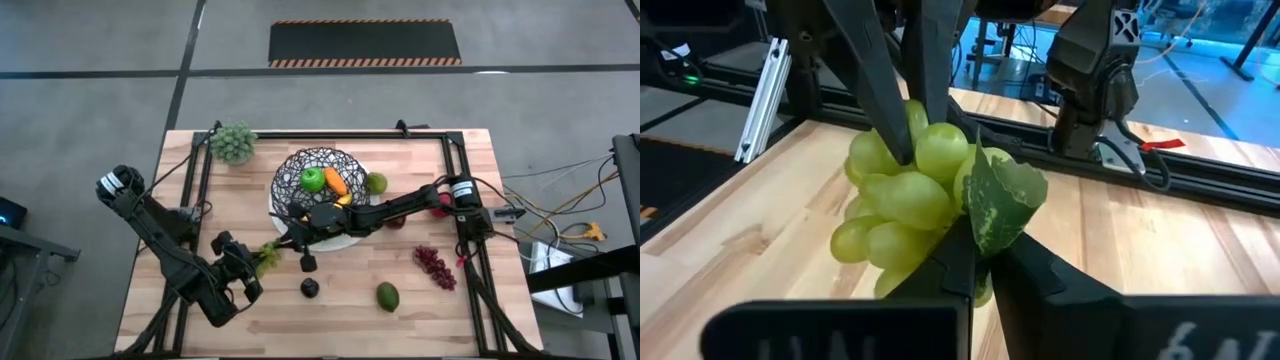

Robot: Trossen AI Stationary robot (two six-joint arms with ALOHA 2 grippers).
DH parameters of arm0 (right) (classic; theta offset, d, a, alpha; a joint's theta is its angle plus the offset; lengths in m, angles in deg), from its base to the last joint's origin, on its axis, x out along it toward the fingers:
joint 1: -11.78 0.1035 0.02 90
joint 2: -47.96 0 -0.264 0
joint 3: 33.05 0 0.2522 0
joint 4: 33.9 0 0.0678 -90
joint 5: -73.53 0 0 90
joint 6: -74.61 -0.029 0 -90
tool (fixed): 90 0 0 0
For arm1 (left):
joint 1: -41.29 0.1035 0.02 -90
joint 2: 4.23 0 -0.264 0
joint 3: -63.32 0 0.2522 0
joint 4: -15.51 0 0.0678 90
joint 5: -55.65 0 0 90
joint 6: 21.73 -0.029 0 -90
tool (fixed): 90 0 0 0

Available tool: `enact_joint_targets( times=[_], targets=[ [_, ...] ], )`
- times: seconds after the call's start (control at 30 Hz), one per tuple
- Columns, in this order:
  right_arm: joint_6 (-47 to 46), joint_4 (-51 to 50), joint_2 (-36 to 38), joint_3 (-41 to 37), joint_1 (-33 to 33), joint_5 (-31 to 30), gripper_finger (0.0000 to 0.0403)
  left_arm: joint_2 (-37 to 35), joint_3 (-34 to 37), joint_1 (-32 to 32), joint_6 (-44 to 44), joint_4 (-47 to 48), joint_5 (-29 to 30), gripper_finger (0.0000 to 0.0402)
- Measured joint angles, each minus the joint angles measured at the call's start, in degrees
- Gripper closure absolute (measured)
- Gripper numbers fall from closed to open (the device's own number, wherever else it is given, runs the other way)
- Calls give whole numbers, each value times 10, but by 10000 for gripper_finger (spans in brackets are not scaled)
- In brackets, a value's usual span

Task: Build produce basket
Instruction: Put the green grapes into the wire basket

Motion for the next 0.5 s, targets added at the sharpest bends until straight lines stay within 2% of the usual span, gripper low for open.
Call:
enact_joint_targets(
  times=[0.1, 0.2, 0.5],
  targets=[
    [2, 0, 0, 0, 0, 0, 389, 0, 0, 0, 0, 3, 0, 381],
    [3, 0, 0, 0, 0, 0, 390, 0, 0, 0, -5, 5, 0, 359],
    [10, -34, 23, 0, 0, 1, 390, -9, 0, 1, -99, 5, 18, 242]
  ],
)
